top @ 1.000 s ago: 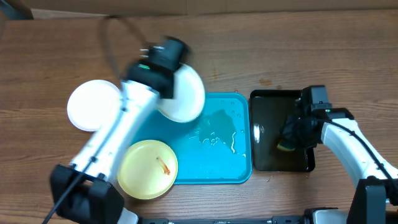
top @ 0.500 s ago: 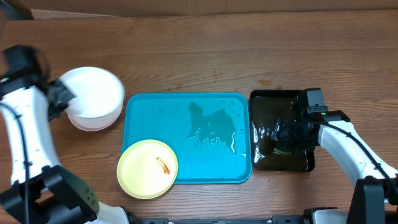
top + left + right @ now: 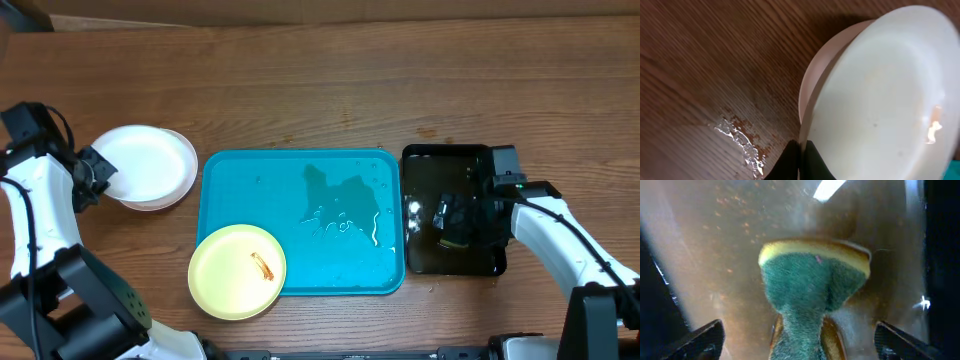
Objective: Clean dirty plates on tray and stack at the side
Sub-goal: 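Carry the white plate left and stack it on the cleaned plate, then release the stacked plate and withdraw the left gripper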
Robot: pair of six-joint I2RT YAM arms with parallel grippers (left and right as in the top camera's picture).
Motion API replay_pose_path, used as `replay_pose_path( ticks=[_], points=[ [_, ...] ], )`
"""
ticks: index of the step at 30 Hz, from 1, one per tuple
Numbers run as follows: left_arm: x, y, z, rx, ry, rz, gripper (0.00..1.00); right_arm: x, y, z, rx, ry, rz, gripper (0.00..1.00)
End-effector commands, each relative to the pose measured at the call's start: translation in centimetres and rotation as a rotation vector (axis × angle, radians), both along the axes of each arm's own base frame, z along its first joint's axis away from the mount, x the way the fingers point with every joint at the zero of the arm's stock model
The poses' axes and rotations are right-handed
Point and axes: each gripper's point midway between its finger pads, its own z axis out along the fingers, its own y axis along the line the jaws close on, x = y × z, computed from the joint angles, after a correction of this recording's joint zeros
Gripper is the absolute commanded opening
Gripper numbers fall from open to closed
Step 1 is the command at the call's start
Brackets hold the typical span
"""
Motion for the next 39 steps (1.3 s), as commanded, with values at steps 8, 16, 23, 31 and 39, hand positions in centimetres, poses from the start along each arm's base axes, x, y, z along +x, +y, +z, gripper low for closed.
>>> replay_pose_path(
  ticks=[8, 16, 23, 31, 39],
  points=[
    [1.2, -1.4, -3.5, -0.094, 0.014, -0.054, 0.7, 0.4, 0.2, -0.7, 0.008, -0.04, 0.006, 0.66],
    [2.5, -2.6, 1.6, -0.149, -0.055, -0.113, 0.81, 0.7, 0.3, -0.7, 0.01, -0.054, 0.005, 0.54],
    [-3.1, -7.9, 9.0, -0.226, -0.036, -0.12, 0.81, -0.1, 0.3, -0.8, 0.014, -0.016, -0.013, 1.0],
    [-8.0, -13.9, 9.2, -0.23, 0.053, -0.277, 0.82, -2.9, 0.2, -1.2, 0.012, 0.098, -0.016, 0.7],
    [-11.0, -15.9, 5.7, -0.262, 0.125, -0.329, 0.83, -2.8, 0.2, -1.2, 0.012, 0.095, -0.016, 0.77]
  ],
)
